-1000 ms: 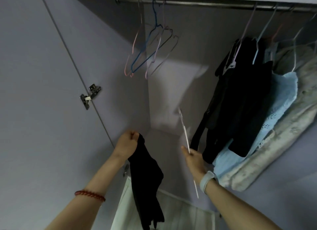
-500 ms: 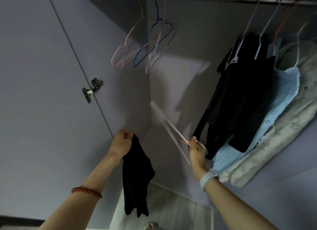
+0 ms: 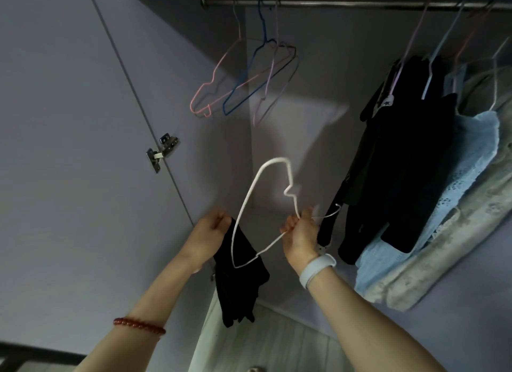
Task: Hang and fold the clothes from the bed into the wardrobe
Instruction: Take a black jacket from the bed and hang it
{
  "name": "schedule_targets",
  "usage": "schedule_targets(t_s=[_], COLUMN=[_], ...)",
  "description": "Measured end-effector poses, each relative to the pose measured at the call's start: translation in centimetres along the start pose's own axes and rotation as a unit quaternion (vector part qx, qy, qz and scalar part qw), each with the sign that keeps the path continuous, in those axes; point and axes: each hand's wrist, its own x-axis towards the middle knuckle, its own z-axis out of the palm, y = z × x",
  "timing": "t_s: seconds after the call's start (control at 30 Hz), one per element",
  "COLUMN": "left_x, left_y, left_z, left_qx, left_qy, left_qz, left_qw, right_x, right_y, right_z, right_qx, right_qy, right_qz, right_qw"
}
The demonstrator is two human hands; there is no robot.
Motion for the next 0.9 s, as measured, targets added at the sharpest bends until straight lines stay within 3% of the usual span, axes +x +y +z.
schedule_targets(t_s=[0.07, 0.17, 0.3, 0.37, 0.47, 0.53, 0.57, 0.7, 0.83, 0.9], left_x=[-0.6, -0.8, -1.9, -2.6, -2.7, -2.3, -2.1, -1.5, -1.4, -1.2], left_y=[1.2, 1.6, -0.7, -2.3, -3.3, -3.0, -2.8, -3.6, -5.3, -5.5], left_z=[-1.1, -3.3, -5.0, -4.6, -4.0, -3.6, -3.3, -4.1, -4.3, -3.0], left_qx=[-0.054, -0.070, 0.094, 0.126, 0.129, 0.137, 0.146, 0.148, 0.367, 0.381], left_qy=[0.020, 0.102, 0.192, 0.214, 0.226, 0.205, 0.185, 0.155, -0.011, -0.067], left_qz=[-0.007, 0.014, 0.023, 0.011, 0.022, 0.038, 0.048, 0.060, 0.063, 0.087], left_qw=[0.998, 0.992, 0.977, 0.969, 0.965, 0.968, 0.971, 0.975, 0.928, 0.918], right_x=[-0.2, 0.2, 1.9, 2.5, 2.7, 2.1, 1.8, 1.8, 1.0, 0.3], right_y=[0.8, 2.0, 0.9, 0.6, 1.9, 2.5, 2.2, 0.3, -1.1, -1.4], right_z=[-0.2, -2.2, -2.6, -2.1, -2.2, -2.2, -1.8, -0.2, -0.4, 0.1], right_qx=[-0.088, -0.251, -0.376, -0.432, -0.546, -0.601, -0.606, -0.570, -0.568, -0.560], right_qy=[0.016, 0.045, 0.049, 0.012, -0.105, -0.148, -0.156, -0.128, -0.136, -0.143], right_qz=[-0.022, -0.148, -0.298, -0.363, -0.381, -0.404, -0.416, -0.485, -0.487, -0.471], right_qw=[0.996, 0.956, 0.876, 0.825, 0.739, 0.674, 0.659, 0.650, 0.649, 0.667])
